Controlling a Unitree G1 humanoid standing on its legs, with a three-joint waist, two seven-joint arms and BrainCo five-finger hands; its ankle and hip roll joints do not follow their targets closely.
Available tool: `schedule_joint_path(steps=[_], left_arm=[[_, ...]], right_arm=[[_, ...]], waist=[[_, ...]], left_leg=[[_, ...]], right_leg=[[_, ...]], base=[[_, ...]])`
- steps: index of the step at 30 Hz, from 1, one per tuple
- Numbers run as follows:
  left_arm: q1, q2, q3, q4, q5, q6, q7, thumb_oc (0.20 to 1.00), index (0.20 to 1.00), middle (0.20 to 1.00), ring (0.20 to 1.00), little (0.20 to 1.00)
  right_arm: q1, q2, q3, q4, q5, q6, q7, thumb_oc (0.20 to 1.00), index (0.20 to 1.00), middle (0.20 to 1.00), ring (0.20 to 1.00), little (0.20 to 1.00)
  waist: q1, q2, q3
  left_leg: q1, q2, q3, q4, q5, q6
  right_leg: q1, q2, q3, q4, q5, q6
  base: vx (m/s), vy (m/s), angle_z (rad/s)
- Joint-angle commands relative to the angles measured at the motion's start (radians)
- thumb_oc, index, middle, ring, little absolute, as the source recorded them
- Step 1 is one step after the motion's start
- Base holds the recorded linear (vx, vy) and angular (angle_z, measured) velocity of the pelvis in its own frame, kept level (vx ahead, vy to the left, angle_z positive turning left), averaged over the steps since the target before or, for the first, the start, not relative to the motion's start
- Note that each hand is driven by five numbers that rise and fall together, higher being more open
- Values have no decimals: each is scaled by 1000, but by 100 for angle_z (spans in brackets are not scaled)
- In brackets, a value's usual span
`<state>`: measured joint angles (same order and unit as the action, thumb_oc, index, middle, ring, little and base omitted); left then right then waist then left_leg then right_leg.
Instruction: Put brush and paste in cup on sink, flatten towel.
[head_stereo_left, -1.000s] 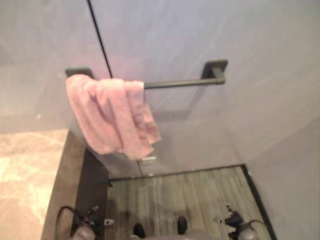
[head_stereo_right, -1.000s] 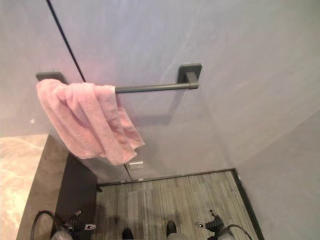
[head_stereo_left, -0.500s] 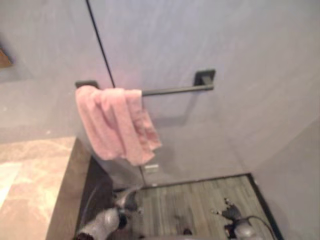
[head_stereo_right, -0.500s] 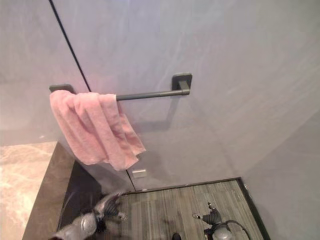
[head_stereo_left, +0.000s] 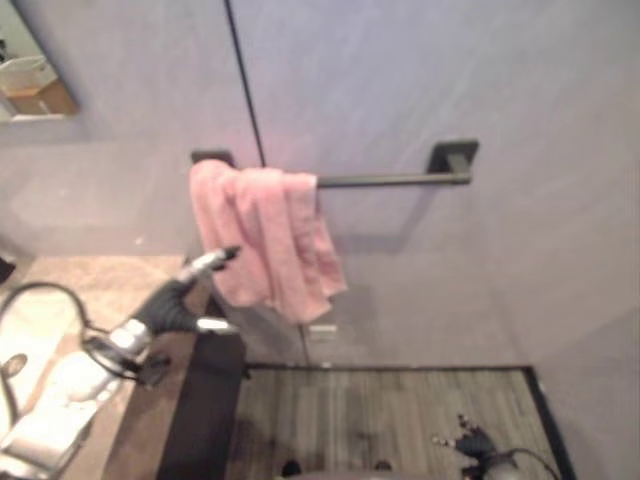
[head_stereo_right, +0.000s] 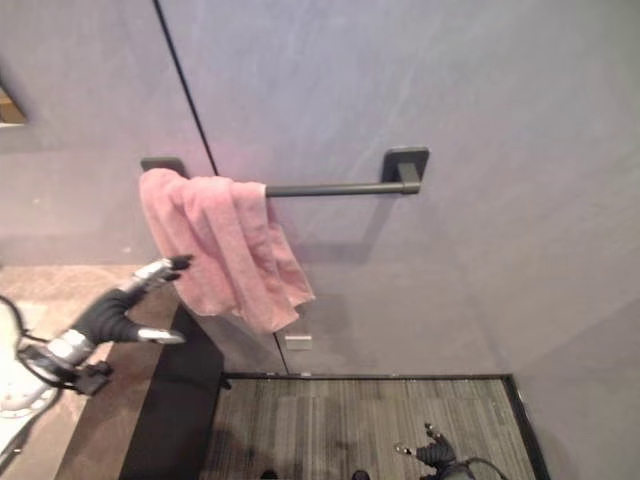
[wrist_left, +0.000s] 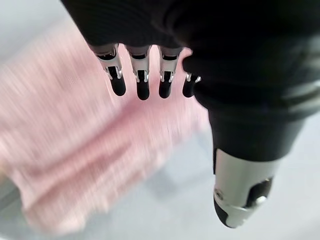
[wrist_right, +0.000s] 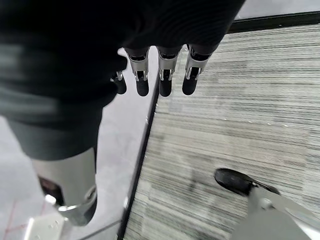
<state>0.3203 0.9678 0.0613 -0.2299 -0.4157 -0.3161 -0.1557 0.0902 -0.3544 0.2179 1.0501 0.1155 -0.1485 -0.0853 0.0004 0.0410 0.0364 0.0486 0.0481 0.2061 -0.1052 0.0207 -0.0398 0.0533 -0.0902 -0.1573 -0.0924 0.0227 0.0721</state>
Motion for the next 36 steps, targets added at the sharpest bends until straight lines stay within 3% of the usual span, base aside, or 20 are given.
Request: schedule_joint_path(steps=[1, 9, 14, 20, 35, 36], left_arm=[[-53, 25, 38, 75, -25, -51, 49, 1000, 1000, 1000, 1000, 1000], [-58, 6, 120, 236, 17, -49, 97, 1000, 1000, 1000, 1000, 1000], [-118, -1, 91, 317, 65, -48, 121, 1000, 1000, 1000, 1000, 1000], [-323, -27, -13, 404, 60, -39, 142, 1000, 1000, 1000, 1000, 1000], [-451, -58, -76, 431, 26, -29, 155, 1000, 1000, 1000, 1000, 1000], [-450, -61, -76, 426, 23, -29, 153, 912, 912, 912, 912, 912]], right_arm=[[-70, -2, 12, 27, -42, -41, -1, 1000, 1000, 1000, 1000, 1000], [-38, -10, -13, 7, -62, -39, -3, 1000, 1000, 1000, 1000, 1000], [-31, -13, -14, -13, -69, -38, 0, 1000, 1000, 1000, 1000, 1000], [-24, -20, 14, -36, -115, -22, 0, 1000, 1000, 1000, 1000, 1000], [-21, -8, -15, -52, -33, -25, 10, 1000, 1000, 1000, 1000, 1000], [-20, -8, -14, -58, -33, -25, 12, 1000, 1000, 1000, 1000, 1000]], waist=[[-8, -25, -6], [-1, -30, 2], [-8, -36, 5], [-40, -51, 19], [-68, -66, 25], [-69, -67, 24]], left_leg=[[21, 20, 25, 18, -43, -17], [14, 11, 22, 18, -46, -10], [9, 7, 20, 18, -48, -7], [-12, 0, 34, 18, -58, 2], [-31, -5, 73, 18, -68, 14], [-29, -5, 75, 18, -69, 15]], right_leg=[[-16, -46, -31, 5, 41, 62], [-20, -58, -39, 5, 47, 71], [-22, -62, -42, 5, 49, 73], [-53, -70, -29, 5, 64, 81], [-104, -72, 19, 5, 86, 92], [-103, -71, 21, 5, 86, 91]], base=[[7, 35, 4], [16, 43, 0], [12, 34, -1], [23, 76, 0], [20, 43, -12], [37, 15, -7]])
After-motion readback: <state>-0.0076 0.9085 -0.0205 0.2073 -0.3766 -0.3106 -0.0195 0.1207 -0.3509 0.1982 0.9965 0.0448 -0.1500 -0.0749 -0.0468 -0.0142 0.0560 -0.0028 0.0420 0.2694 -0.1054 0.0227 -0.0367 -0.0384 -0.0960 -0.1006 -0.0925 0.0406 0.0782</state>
